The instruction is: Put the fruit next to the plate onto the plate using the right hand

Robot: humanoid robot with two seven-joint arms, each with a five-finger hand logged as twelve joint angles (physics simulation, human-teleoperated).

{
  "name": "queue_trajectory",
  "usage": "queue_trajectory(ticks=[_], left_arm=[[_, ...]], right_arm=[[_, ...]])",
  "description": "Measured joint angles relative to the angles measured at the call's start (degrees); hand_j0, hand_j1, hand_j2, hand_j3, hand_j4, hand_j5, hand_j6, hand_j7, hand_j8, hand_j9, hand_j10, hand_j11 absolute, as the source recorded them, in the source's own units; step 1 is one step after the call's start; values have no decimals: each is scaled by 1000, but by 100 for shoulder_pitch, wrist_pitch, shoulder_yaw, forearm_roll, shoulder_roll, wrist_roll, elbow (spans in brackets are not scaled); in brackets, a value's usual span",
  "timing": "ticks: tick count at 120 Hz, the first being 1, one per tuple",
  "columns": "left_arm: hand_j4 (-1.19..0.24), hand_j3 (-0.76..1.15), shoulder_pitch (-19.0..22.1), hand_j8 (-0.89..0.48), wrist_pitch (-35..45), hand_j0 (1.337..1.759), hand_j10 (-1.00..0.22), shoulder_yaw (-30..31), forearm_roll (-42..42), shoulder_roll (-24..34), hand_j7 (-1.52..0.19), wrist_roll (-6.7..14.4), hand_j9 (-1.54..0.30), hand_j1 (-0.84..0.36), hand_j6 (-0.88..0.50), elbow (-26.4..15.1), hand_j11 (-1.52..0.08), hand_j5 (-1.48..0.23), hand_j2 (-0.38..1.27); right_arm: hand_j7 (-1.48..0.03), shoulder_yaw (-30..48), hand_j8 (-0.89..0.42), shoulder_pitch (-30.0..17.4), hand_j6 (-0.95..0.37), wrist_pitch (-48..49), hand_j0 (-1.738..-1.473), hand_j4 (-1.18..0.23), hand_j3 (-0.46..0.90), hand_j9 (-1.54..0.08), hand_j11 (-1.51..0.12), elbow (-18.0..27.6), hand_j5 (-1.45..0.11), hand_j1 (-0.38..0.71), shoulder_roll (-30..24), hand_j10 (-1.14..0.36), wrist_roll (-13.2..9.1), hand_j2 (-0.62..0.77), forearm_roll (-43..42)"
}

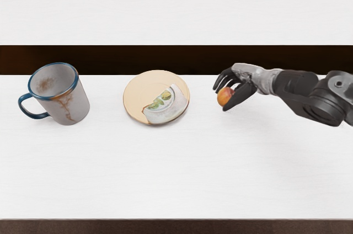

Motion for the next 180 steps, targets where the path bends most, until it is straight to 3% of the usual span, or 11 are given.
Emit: queue_trajectory(ticks=[40,99,153,180], left_arm=[[-245,0,0,-245,0,1658,-245,0,2,0,-318,0,-318,55,-245,-1,-318,-318,49],[-245,0,0,-245,0,1658,-245,0,3,0,-318,0,-318,55,-245,-1,-318,-318,49],[-245,0,0,-245,-1,1658,-245,0,0,0,-318,0,-318,55,-245,-1,-318,-318,49],[-245,0,0,-245,-1,1658,-245,0,2,0,-318,0,-318,55,-245,-1,-318,-318,49]], right_arm=[[-918,-14,-394,534,-529,62,-1656,-683,0,-940,-931,-197,-961,267,907,-582,-18,192,180],[-920,-265,-392,980,-527,94,-1656,-685,0,-941,-930,-1655,-962,271,2618,-575,37,195,-110],[-917,-400,-400,1158,-528,86,-1654,-693,0,-931,-923,-2578,-941,269,3108,-577,304,190,-480],[-829,-407,-455,1159,-567,85,-1656,-634,0,-834,-829,-2795,-836,261,3160,-614,332,181,-500]])
